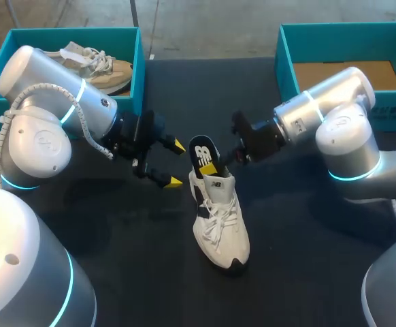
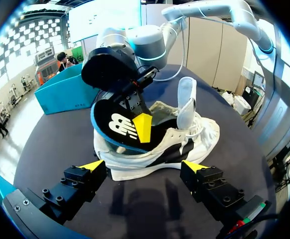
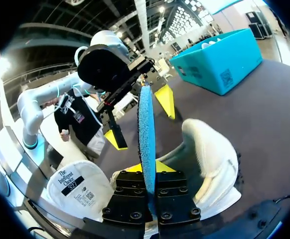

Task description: Take the shoe out of the shoebox, open the shoe tongue, remove and reinsert the insole, then place the shoe into the shoebox

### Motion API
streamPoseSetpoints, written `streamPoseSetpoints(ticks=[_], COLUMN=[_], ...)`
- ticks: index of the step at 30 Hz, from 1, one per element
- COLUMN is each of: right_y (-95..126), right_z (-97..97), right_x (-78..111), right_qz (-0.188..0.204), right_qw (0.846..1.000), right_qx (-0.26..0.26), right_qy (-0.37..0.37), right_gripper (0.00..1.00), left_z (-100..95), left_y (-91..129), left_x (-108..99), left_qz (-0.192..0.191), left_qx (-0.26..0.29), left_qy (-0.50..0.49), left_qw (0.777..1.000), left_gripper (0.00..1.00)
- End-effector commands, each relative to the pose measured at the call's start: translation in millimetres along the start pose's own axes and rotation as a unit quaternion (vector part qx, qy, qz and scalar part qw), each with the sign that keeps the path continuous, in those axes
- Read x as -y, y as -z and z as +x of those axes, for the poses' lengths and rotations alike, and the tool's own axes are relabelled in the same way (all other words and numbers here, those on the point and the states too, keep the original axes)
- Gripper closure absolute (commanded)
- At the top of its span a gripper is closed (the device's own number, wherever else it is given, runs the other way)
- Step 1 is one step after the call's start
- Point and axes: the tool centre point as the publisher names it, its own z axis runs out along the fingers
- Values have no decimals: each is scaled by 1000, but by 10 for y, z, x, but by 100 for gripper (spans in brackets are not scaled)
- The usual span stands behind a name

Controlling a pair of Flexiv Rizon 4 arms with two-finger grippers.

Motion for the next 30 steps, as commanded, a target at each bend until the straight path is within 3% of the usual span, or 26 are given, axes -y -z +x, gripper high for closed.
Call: streamPoseSetpoints(ticks=[1,12,15,19,24,30], right_y=[-28,-33,-9,25,60,97], right_z=[69,109,102,98,62,-9], right_x=[116,181,112,8,-98,-170], right_qz=[-3,-6,-5,-5,-4,-6], right_qw=[1000,1000,1000,1000,1000,1000], right_qx=[4,5,10,16,20,24], right_qy=[-9,-19,-10,2,12,18], right_gripper=[100,100,83,70,65,67], left_z=[2,2,2,2,2,2], left_y=[-7,-7,-7,-7,-7,-7], left_x=[-2,-2,-2,-2,-2,-2], left_qz=[-1,-1,-1,-1,-1,-1], left_qx=[1,1,1,1,1,1], left_qy=[0,0,0,0,0,0], left_qw=[1000,1000,1000,1000,1000,1000], left_gripper=[0,0,0,0,0,0])
